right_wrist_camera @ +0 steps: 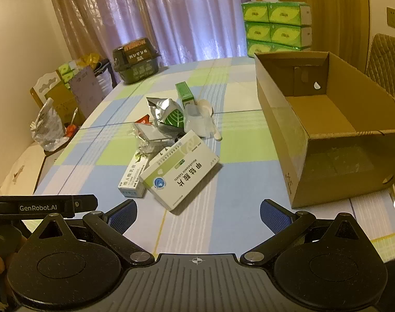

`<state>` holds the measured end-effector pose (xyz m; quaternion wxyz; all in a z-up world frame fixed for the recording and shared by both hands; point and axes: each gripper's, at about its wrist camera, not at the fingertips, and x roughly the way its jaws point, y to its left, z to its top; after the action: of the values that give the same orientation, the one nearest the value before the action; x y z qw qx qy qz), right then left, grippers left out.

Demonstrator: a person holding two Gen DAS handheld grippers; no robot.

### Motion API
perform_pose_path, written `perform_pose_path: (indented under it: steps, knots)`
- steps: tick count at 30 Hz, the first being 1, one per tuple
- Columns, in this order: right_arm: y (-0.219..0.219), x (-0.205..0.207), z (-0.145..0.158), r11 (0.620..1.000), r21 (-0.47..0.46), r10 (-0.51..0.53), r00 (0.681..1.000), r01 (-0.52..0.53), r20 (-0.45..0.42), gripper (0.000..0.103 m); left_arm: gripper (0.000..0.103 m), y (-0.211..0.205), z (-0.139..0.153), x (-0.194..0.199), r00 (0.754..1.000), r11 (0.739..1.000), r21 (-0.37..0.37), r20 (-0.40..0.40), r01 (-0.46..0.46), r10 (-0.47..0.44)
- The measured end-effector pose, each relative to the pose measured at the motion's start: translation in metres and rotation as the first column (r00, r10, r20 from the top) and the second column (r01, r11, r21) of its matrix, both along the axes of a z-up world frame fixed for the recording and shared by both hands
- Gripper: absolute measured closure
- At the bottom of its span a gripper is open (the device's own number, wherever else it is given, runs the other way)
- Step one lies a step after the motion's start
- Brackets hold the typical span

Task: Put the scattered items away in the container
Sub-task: 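Move both tools toward the scattered items on the table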

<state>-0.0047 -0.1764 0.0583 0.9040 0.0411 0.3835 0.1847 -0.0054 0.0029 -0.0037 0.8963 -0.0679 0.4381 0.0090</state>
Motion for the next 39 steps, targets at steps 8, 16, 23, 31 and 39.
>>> perform_pose_path:
  steps: [8, 16, 23, 31, 39]
  knots:
    - [0.0, 0.001, -0.002, 1.0, 0.002, 0.0, 1.0, 0.0, -0.009, 0.0, 0.001, -0.002, -0.001, 0.0, 1.0, 1.0, -0.003, -0.008, -0.006, 0.006]
    - [-0.001, 0.002, -0.006, 1.0, 0.005, 0.002, 1.0, -0.002, -0.022, 0.0, 0.001, -0.002, -0.002, 0.001, 1.0, 1.0, -0.002, -0.015, -0.012, 0.012]
    - [0.0, 0.005, -0.01, 1.0, 0.004, 0.004, 0.999, -0.004, -0.035, 0.0, 0.001, -0.001, -0.004, 0.001, 1.0, 1.0, -0.006, -0.02, -0.019, 0.019]
    - [0.004, 0.011, -0.015, 1.0, -0.001, 0.012, 0.999, -0.012, -0.041, 0.0, 0.001, 0.005, -0.004, 0.002, 0.999, 0.999, -0.011, -0.025, -0.037, 0.037]
    - [0.008, 0.024, -0.02, 0.999, 0.048, 0.021, 0.997, -0.018, -0.067, 0.0, 0.001, 0.016, -0.004, 0.006, 0.998, 0.998, 0.0, -0.022, -0.062, 0.062]
